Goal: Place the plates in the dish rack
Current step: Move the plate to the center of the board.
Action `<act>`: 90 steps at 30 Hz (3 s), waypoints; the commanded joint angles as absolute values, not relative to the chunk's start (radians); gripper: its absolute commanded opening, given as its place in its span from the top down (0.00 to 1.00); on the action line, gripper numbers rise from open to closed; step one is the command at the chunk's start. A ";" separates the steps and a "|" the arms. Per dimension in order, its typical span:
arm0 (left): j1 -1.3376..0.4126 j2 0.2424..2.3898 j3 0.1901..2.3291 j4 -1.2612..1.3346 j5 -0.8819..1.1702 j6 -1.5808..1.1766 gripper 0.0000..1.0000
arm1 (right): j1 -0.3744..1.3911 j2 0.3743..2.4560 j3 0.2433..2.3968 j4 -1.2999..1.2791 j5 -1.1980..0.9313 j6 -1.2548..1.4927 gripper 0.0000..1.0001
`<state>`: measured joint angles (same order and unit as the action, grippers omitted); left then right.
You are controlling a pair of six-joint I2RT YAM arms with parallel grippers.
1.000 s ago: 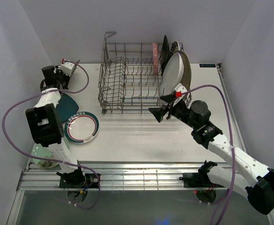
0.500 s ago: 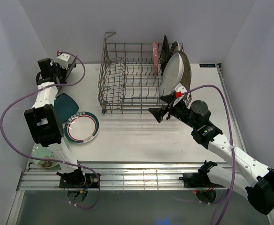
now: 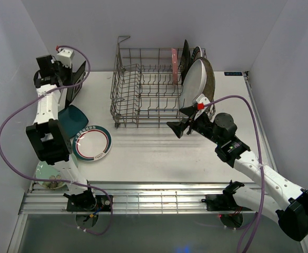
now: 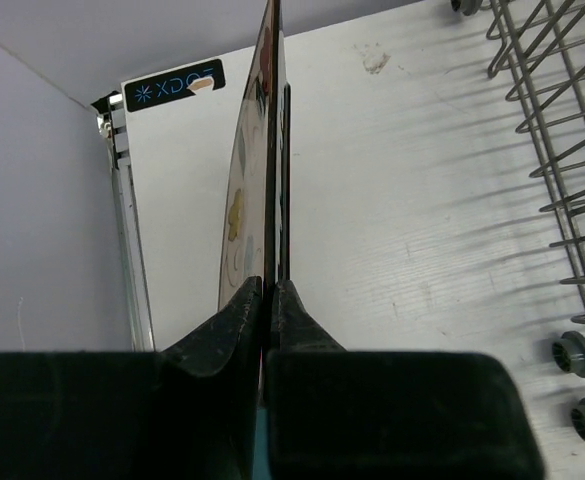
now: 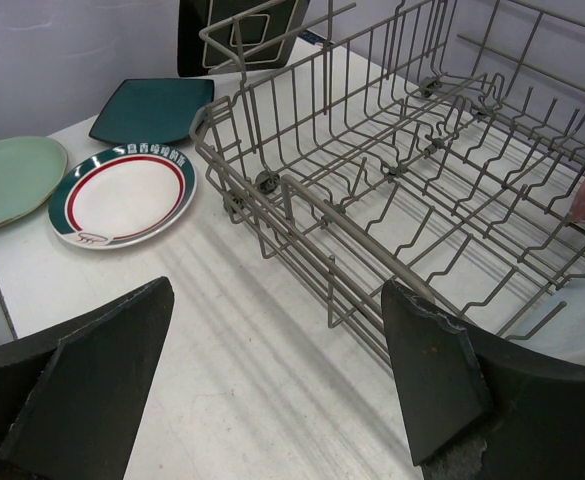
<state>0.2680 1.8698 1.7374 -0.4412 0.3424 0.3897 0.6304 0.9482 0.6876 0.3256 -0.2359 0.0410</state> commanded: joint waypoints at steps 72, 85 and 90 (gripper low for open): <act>0.264 0.940 0.531 -0.028 0.578 0.670 1.00 | 0.634 1.129 0.781 0.439 -0.488 0.106 0.10; 0.262 0.773 0.370 -0.080 0.540 0.851 1.00 | 0.634 1.126 0.778 0.442 -0.502 0.110 0.10; 0.262 0.749 0.322 -0.127 0.546 0.920 1.00 | 0.635 1.121 0.775 0.442 -0.505 0.112 0.10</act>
